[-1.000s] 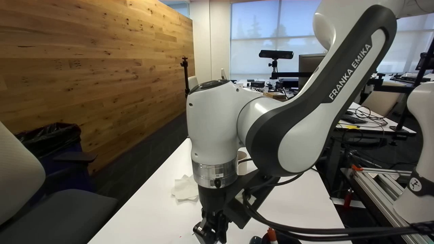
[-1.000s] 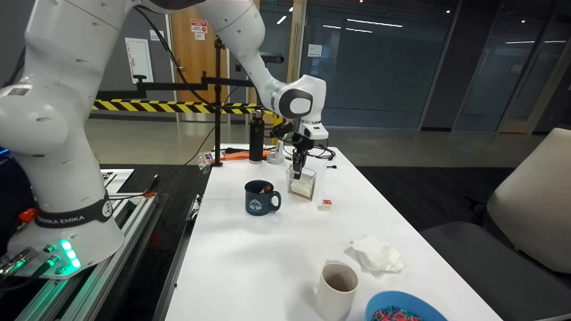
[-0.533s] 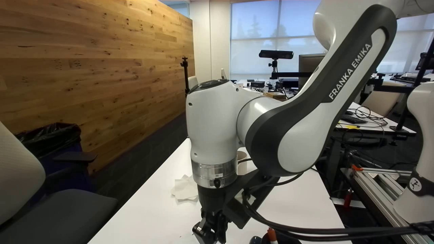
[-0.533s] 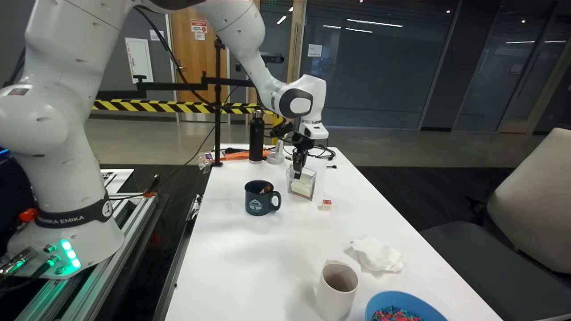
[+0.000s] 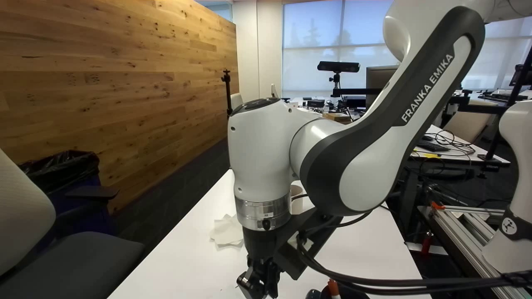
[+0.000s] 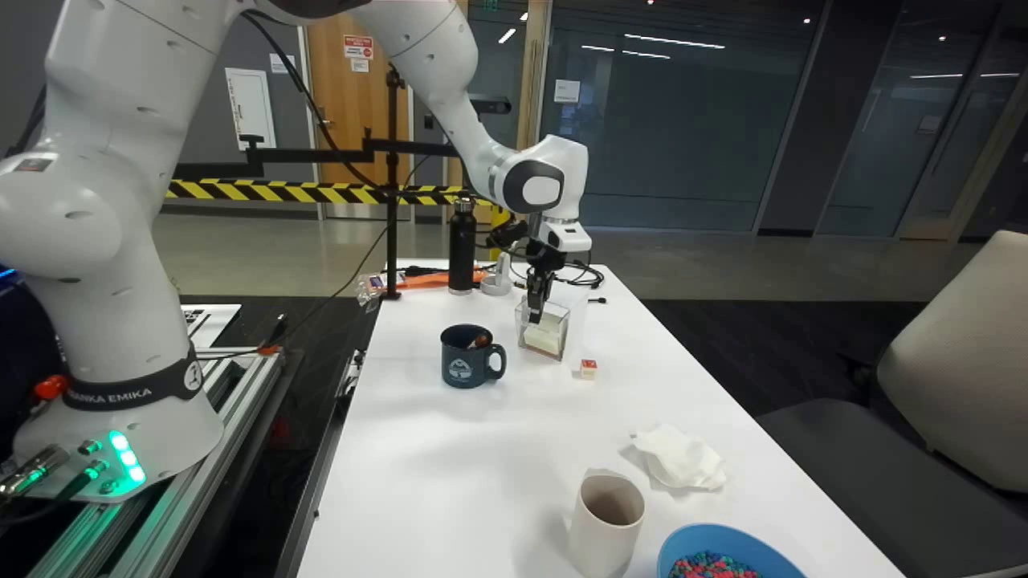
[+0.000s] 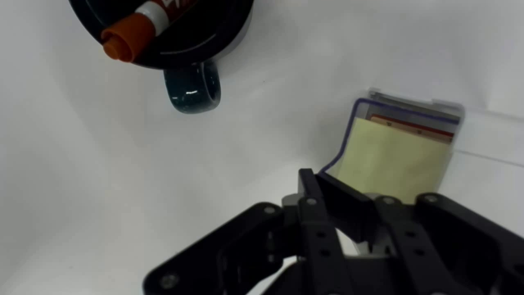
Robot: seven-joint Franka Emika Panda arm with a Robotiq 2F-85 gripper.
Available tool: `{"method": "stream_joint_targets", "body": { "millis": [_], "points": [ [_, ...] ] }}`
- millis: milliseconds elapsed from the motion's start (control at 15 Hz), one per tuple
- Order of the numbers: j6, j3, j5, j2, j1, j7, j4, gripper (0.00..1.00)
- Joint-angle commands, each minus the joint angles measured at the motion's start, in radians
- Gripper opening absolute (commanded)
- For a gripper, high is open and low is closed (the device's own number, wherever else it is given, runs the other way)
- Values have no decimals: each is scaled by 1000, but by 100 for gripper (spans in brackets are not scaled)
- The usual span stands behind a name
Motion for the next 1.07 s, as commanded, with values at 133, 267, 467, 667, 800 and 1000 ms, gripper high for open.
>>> {"method": "stream_joint_targets", "body": {
  "millis": [133,267,467,667,800,1000],
  "points": [
    [-7,3,9,-21,-13,-1,-23,1],
    [-4,0,11,-26,-18,3,-33,1],
    [-2,-5,19,-39,-30,8,-55,1],
    [-3,-9,23,-43,-37,11,-60,1],
    [-4,-10,23,-42,-42,11,-55,1],
    [-4,-13,21,-43,-46,11,-52,1]
  ]
}}
